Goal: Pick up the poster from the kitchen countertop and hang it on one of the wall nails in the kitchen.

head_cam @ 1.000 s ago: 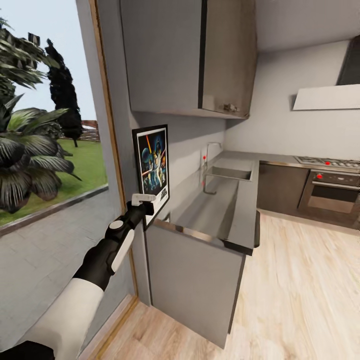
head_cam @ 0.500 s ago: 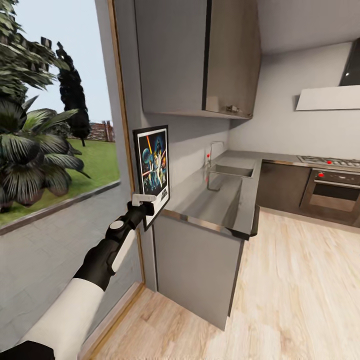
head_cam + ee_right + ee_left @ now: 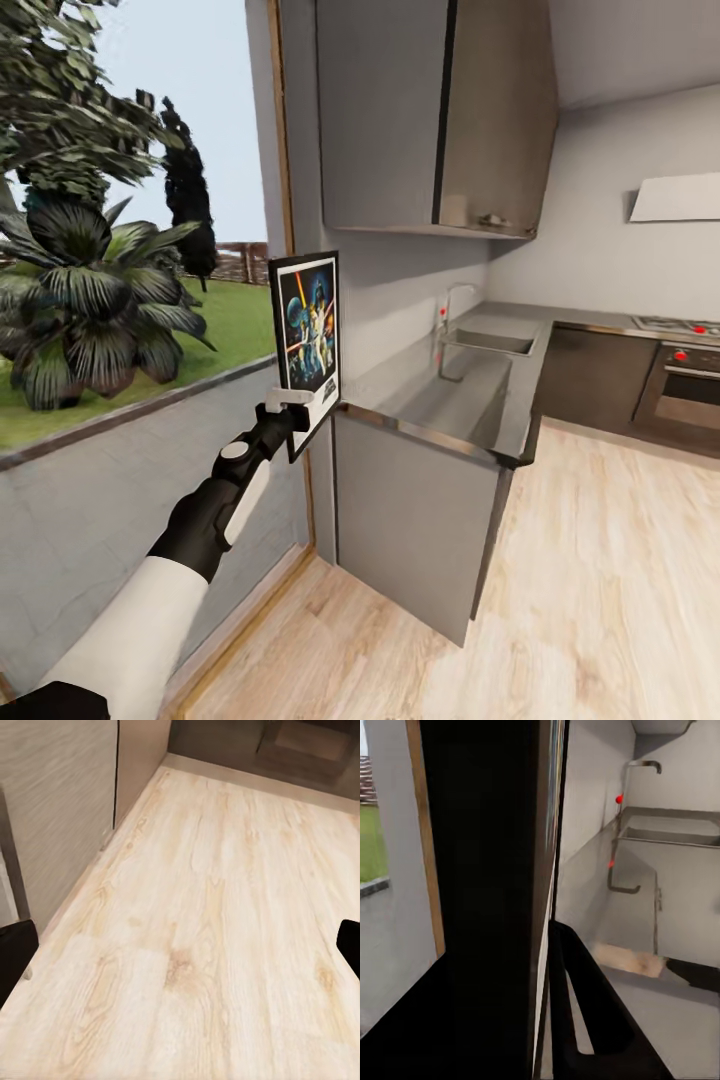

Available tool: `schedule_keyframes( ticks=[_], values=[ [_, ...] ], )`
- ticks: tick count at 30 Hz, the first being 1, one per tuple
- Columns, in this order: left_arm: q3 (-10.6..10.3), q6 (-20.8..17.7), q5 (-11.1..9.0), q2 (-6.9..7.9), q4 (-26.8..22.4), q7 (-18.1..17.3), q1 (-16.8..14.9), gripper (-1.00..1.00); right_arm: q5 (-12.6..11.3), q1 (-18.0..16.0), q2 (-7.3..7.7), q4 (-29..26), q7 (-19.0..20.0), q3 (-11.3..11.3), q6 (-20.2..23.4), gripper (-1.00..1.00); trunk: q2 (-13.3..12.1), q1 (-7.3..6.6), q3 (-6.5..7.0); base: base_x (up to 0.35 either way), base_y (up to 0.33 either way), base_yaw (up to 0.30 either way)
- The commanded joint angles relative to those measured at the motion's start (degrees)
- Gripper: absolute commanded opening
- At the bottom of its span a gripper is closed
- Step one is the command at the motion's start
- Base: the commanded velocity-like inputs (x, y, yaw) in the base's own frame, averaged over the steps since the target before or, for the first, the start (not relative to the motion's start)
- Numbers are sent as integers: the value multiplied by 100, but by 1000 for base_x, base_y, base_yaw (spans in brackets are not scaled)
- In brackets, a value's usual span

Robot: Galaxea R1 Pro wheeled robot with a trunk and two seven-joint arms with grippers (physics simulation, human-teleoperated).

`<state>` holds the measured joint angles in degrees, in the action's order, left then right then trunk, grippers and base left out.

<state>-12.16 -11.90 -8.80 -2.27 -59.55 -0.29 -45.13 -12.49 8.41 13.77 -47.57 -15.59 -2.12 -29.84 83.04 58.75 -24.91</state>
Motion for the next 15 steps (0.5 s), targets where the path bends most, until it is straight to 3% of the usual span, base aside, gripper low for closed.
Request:
schedule_keyframes(
  ticks=[1, 8, 12, 15],
  values=[
    [-5, -31, -52, -2, -5, 2, -4, -100, -35, 3, 3, -7, -5, 9, -13, 100, 4, -2, -3, -248, -164, 273],
    [-111, -31, -52, -2, -13, -43, -4, -100, -35, 3, 3, -7, -5, 9, -9, 100, 4, -2, 3, -265, -189, 103],
    [-565, -37, -57, -4, -52, -112, -4, -100, -29, 3, 3, -7, -2, 11, -5, 100, 4, -2, 3, -205, -182, 12],
    [-695, -56, -63, -3, -108, -126, -4, -100, -25, 3, 3, -9, 5, 19, -5, 100, 4, -2, 3, -83, -84, 4]
  ],
)
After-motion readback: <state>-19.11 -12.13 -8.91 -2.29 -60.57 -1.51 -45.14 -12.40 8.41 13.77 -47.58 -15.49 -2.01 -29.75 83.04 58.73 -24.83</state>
